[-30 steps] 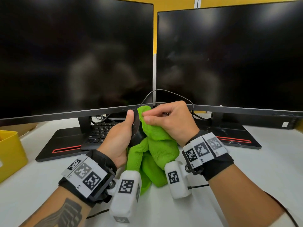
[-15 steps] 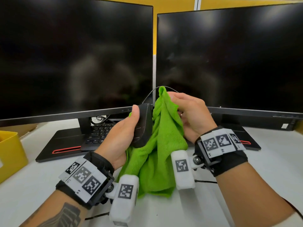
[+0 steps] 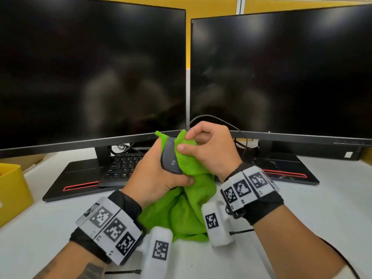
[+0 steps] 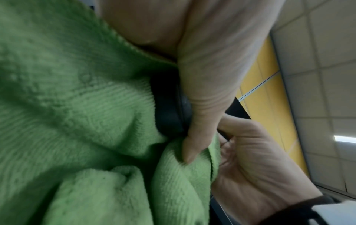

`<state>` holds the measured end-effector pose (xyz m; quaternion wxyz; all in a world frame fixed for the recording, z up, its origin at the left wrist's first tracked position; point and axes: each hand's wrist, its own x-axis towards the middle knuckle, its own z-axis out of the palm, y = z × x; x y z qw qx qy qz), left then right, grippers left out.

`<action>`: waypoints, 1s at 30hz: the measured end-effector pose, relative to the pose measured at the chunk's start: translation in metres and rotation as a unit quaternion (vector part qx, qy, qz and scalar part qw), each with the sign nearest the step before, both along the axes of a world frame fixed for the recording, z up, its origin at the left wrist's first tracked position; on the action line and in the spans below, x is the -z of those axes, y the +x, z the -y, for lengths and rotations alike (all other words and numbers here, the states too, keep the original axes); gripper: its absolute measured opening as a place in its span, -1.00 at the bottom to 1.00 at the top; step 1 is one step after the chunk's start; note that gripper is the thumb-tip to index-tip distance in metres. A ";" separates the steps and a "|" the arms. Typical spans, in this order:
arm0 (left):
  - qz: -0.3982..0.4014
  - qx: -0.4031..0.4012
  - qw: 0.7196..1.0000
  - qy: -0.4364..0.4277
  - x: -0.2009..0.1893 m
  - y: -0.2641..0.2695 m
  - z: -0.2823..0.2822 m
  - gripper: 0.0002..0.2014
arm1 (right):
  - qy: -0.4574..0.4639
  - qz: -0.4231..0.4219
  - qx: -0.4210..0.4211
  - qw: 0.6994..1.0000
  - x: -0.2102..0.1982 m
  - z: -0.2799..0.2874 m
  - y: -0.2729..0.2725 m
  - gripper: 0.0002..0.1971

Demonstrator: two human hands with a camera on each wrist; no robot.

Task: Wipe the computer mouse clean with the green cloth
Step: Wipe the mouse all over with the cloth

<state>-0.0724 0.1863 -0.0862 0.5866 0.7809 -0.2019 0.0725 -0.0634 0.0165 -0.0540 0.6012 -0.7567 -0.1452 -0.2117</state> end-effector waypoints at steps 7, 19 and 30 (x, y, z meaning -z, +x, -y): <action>0.031 0.004 0.999 0.020 -0.006 -0.001 0.000 -0.23 | 0.106 -0.034 -0.041 0.993 0.000 0.006 0.002 -0.73; 0.014 0.003 1.000 -0.004 -0.004 0.006 -0.005 -0.22 | 0.151 -0.060 -0.092 0.982 0.004 0.001 0.001 -0.56; 0.010 -0.005 1.000 0.008 0.002 0.006 0.001 -0.17 | 0.123 -0.095 -0.056 0.986 0.003 -0.006 0.002 -0.87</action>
